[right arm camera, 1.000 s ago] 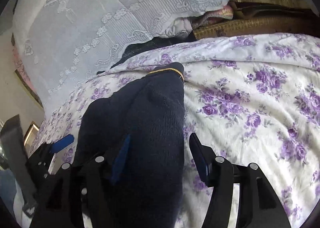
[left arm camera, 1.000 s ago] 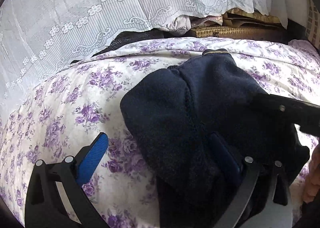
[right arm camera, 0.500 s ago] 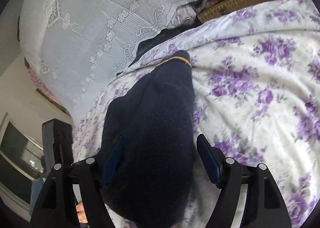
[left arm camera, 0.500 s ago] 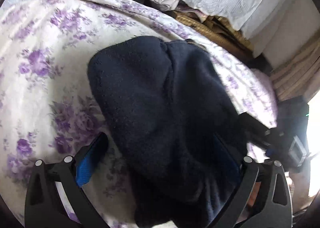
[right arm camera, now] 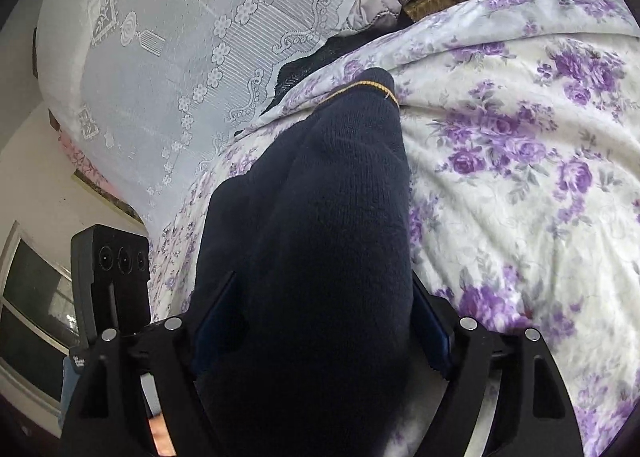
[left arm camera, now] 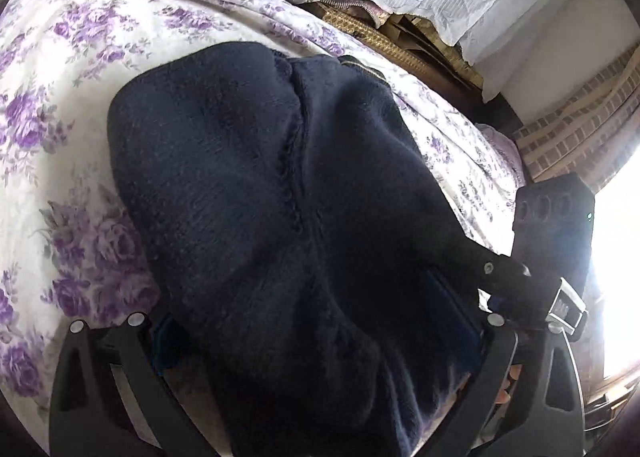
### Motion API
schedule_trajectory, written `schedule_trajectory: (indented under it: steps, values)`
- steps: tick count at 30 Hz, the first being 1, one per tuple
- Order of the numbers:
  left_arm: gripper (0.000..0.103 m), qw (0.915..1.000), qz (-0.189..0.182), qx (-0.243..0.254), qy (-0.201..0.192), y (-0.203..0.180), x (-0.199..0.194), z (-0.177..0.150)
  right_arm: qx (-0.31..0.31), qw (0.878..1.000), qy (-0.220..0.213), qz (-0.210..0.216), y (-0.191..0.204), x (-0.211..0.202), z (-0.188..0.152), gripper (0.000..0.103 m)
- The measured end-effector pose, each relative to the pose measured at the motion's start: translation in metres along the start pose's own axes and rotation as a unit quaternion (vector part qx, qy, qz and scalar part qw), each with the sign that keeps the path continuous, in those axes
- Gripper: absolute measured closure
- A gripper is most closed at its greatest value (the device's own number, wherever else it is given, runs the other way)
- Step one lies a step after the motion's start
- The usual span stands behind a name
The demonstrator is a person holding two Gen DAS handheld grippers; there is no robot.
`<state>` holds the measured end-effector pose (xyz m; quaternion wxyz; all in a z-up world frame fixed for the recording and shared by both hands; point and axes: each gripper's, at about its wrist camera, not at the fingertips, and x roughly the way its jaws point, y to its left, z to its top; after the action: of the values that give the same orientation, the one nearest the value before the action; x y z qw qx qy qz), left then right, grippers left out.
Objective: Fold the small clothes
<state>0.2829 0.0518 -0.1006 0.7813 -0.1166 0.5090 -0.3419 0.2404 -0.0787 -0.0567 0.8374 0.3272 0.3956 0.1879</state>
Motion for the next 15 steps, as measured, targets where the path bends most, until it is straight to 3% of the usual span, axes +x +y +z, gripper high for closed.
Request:
schedule_trajectory:
  steps: [9, 15]
  values:
    - [0.015, 0.9997, 0.015, 0.013, -0.016, -0.0017, -0.0008, 0.0009, 0.007, 1.000, -0.007, -0.002, -0.0079, 0.0039, 0.0043, 0.039]
    - [0.030, 0.9983, 0.032, 0.032, -0.036, -0.0075, -0.0080, -0.0018, -0.014, 0.999, -0.023, -0.019, -0.0016, -0.0009, 0.0005, 0.046]
